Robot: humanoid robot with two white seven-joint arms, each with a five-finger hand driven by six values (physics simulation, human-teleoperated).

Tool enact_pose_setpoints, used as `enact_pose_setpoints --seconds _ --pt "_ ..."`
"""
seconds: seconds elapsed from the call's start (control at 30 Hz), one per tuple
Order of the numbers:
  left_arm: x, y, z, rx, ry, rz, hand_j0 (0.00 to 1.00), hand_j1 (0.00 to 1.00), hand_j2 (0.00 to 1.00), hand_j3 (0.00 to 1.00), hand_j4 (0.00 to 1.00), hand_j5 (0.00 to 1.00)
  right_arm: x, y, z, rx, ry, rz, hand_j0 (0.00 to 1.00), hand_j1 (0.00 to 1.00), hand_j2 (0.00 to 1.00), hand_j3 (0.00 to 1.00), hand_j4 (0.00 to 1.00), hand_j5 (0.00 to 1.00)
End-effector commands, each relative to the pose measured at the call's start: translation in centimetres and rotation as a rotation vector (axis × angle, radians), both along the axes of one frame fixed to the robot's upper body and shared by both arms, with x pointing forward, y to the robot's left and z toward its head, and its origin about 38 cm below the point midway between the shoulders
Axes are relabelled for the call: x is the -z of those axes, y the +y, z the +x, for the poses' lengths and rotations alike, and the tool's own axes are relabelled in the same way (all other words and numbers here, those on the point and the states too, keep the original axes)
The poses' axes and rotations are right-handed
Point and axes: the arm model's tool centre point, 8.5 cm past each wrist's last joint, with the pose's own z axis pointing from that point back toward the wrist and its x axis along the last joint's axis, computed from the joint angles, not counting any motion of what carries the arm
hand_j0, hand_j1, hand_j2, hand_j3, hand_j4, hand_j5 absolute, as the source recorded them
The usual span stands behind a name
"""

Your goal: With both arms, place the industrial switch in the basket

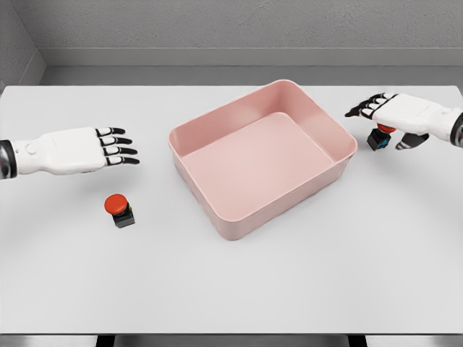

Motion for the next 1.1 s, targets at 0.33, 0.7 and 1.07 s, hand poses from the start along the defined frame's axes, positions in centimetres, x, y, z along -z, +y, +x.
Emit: enact_pose_setpoints --seconds 0.33,0.7,1.07 --pt "-0.7 0.9 -1.9 0.059 -0.036 0.102 1.0 1.0 1.0 1.0 1.0 1.0 2.0 -0.4 2.1 0.055 0.014 -0.009 1.0 1.0 1.0 1.0 1.0 1.0" --pt "-1.5 0.1 -1.8 0.022 0.018 -0.029 1.0 1.0 1.0 1.0 1.0 1.0 2.7 0.5 3.2 0.058 0.028 -0.038 1.0 1.0 1.0 1.0 1.0 1.0" --pt "-1.2 1.6 -2.7 -0.055 0.097 -0.109 1.0 1.0 1.0 1.0 1.0 1.0 4.0 -0.3 3.7 0.1 0.078 -0.046 1.0 1.0 1.0 1.0 1.0 1.0"
